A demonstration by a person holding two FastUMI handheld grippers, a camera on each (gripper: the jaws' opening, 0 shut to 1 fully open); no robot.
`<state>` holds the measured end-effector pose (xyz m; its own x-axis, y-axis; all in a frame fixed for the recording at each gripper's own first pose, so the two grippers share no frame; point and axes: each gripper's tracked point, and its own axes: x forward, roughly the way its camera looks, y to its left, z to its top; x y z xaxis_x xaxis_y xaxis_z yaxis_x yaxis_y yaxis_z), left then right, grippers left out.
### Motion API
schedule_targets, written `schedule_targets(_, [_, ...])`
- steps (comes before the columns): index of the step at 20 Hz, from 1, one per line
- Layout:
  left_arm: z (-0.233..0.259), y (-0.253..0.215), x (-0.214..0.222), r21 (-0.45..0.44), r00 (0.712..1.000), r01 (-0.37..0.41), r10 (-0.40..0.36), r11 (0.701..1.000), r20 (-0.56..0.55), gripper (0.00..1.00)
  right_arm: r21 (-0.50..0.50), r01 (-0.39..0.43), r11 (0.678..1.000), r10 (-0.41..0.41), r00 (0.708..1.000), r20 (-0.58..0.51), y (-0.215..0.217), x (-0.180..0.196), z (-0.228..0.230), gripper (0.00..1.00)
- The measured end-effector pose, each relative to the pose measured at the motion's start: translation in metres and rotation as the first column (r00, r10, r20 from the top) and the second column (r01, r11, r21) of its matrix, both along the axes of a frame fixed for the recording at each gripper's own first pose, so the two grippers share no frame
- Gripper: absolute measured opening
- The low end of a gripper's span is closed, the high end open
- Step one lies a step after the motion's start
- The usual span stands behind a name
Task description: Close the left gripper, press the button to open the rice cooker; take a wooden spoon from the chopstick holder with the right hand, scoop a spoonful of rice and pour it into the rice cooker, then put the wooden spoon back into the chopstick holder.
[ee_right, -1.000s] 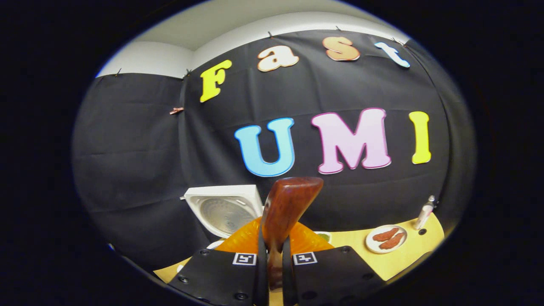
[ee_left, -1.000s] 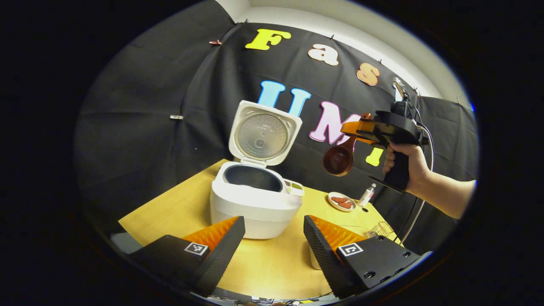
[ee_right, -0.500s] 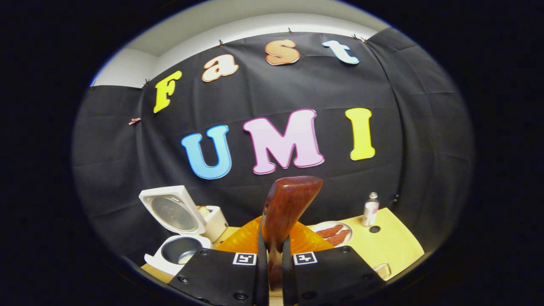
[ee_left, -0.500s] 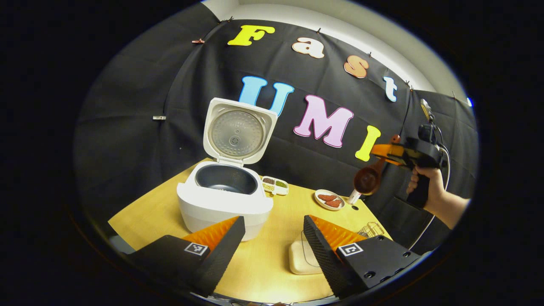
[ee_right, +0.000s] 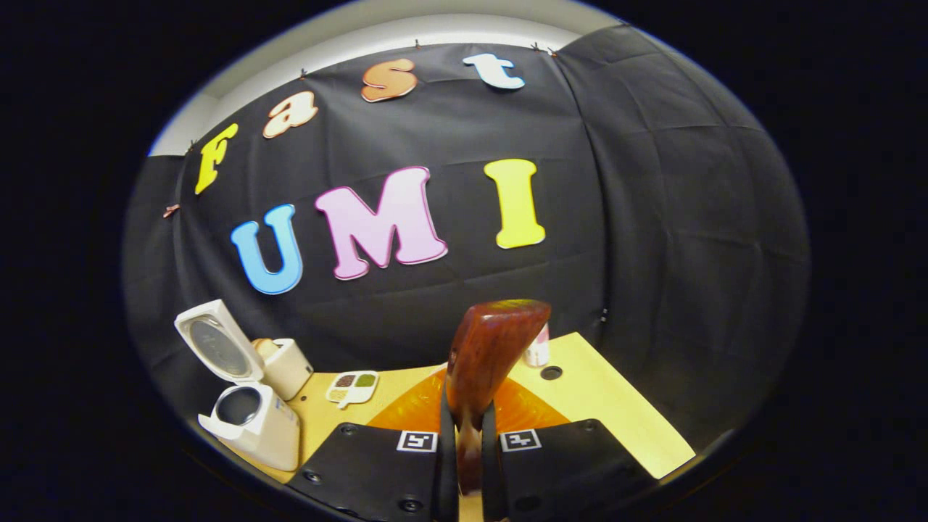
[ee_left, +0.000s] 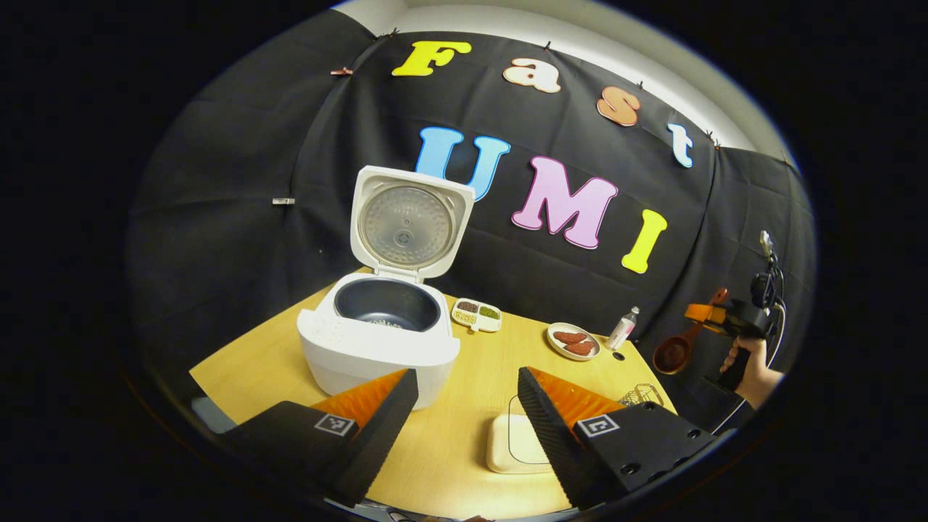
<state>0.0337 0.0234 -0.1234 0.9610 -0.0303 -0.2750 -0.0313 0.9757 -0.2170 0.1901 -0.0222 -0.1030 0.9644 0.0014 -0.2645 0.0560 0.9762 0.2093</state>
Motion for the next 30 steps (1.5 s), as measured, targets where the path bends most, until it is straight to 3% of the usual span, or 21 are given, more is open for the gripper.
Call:
schedule_targets(5, [-0.007,-0.013,0.004,0.005,0.999,-0.031,0.031,0.999,-0.029,0.95,0.059,0.121,0.991,-0.117,0.991,-0.071,-0.059,0.008,-0.058,0.17])
schedule_targets(9, [-0.006,-0.018,0.005,0.033,0.998,-0.049,0.05,0.998,-0.041,0.95,0.113,0.189,0.975,-0.171,0.974,-0.15,-0.083,0.006,-0.102,0.17])
schedule_targets(11, [-0.006,-0.018,0.005,0.046,0.997,-0.052,0.054,0.998,-0.046,0.95,0.115,0.191,0.975,-0.17,0.97,-0.173,-0.083,0.004,-0.117,0.17])
schedule_targets(16, [-0.004,-0.019,0.007,-0.016,0.994,-0.094,0.093,0.995,-0.048,0.95,0.1,0.171,0.98,-0.144,0.963,-0.227,-0.069,0.004,-0.149,0.17])
schedule_targets(22, [-0.006,-0.013,-0.005,-0.008,0.992,-0.114,0.114,0.993,-0.061,0.95,0.114,0.187,0.976,-0.145,0.942,-0.302,-0.067,0.0,-0.177,0.19])
schedule_targets(23, [-0.006,-0.011,-0.007,-0.008,0.991,-0.119,0.119,0.993,-0.062,0.95,0.112,0.188,0.976,-0.146,0.942,-0.301,-0.068,-0.001,-0.176,0.16])
schedule_targets(24, [-0.005,-0.01,-0.009,-0.009,0.991,-0.123,0.122,0.992,-0.06,0.95,0.111,0.186,0.976,-0.147,0.945,-0.294,-0.07,0.0,-0.175,0.21])
schedule_targets(25, [-0.005,-0.009,-0.01,-0.011,0.99,-0.126,0.125,0.992,-0.058,0.95,0.109,0.182,0.977,-0.144,0.947,-0.286,-0.071,-0.001,-0.169,0.17])
schedule_targets(26, [-0.004,-0.01,-0.01,-0.014,0.99,-0.128,0.127,0.992,-0.057,0.95,0.11,0.174,0.978,-0.137,0.948,-0.288,-0.071,-0.003,-0.166,0.34])
schedule_targets(27, [-0.004,-0.01,-0.009,-0.018,0.991,-0.126,0.125,0.992,-0.056,0.95,0.112,0.164,0.98,-0.125,0.948,-0.293,-0.069,-0.007,-0.165,0.58])
schedule_targets(28, [-0.002,-0.011,-0.009,-0.022,0.991,-0.125,0.123,0.992,-0.053,0.95,0.108,0.158,0.982,-0.119,0.948,-0.296,-0.069,-0.01,-0.164,0.46])
schedule_targets(30, [0.003,-0.011,-0.006,-0.027,0.992,-0.121,0.12,0.992,-0.041,0.95,0.083,0.143,0.986,-0.113,0.949,-0.293,-0.073,-0.015,-0.161,0.81])
